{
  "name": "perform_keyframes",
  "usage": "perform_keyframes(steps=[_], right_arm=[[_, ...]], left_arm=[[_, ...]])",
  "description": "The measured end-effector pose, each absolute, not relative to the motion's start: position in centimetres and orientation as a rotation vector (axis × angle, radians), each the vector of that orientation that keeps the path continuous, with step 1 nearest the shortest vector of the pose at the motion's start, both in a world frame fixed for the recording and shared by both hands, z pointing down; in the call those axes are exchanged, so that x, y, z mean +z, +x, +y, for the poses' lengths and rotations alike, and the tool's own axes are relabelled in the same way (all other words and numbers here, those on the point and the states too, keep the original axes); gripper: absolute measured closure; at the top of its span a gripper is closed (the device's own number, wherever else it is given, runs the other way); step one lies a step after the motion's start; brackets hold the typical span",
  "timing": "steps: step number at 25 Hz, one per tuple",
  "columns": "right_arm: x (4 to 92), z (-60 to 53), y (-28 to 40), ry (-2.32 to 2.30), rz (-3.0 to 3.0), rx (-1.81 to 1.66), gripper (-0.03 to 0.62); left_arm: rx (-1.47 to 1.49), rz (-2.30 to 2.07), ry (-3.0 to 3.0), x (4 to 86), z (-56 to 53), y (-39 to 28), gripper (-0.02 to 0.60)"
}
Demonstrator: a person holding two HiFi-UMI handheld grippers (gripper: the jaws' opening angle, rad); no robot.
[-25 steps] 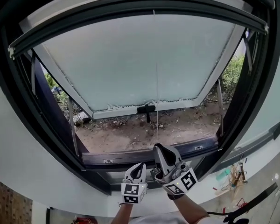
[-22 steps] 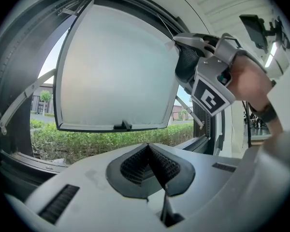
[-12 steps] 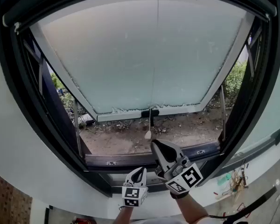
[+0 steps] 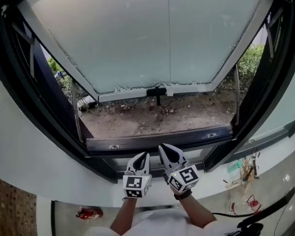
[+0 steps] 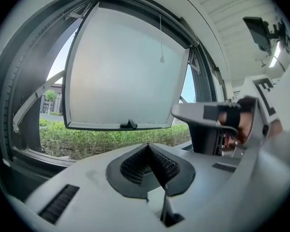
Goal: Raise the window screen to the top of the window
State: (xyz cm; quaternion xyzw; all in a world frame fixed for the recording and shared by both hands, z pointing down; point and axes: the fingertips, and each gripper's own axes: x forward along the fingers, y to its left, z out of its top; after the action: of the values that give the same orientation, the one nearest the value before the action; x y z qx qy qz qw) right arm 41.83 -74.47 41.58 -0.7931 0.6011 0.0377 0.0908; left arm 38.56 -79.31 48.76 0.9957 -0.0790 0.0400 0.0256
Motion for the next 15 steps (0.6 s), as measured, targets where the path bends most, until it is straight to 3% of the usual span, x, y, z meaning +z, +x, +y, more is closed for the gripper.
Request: perform_keyframes(steps=[5, 15], right_arm=[[42.2, -73.0, 42.3, -2.466, 1.765, 0.220, 0.591], [46.0, -69.6, 42.0, -2.614, 1.753, 0.127, 0.591]], left_arm=[[0.024, -0.263, 3.103, 45.6, -79.5, 38.6, 0.580], [0.026, -0.236, 3.072, 46.7, -76.3, 37.3, 0.580]])
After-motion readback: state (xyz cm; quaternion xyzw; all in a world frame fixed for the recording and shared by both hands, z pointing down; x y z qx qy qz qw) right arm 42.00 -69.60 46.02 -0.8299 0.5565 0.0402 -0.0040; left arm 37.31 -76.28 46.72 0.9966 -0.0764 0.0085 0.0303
